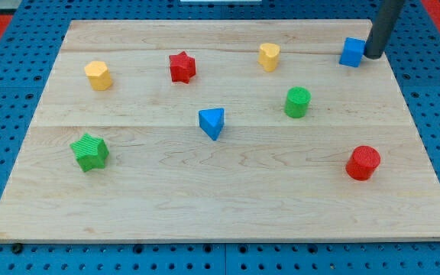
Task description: Move the blue cube to the left side slightly
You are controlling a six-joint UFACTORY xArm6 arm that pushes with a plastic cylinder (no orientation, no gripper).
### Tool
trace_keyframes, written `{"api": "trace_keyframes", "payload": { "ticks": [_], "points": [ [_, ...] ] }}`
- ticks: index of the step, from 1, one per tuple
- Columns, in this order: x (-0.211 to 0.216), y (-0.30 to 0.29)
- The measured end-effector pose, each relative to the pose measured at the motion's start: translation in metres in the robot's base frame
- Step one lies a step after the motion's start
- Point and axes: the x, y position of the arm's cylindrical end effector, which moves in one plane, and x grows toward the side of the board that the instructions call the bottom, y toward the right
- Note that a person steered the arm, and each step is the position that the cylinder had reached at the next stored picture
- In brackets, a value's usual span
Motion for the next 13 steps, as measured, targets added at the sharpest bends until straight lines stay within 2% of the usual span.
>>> {"api": "trace_keyframes", "payload": {
  "ticks": [2,7,10,13],
  "points": [
    [0.019,0.000],
    [0.019,-0.022],
    [0.017,-0.005],
    [-0.002,-0.011]
  ]
}}
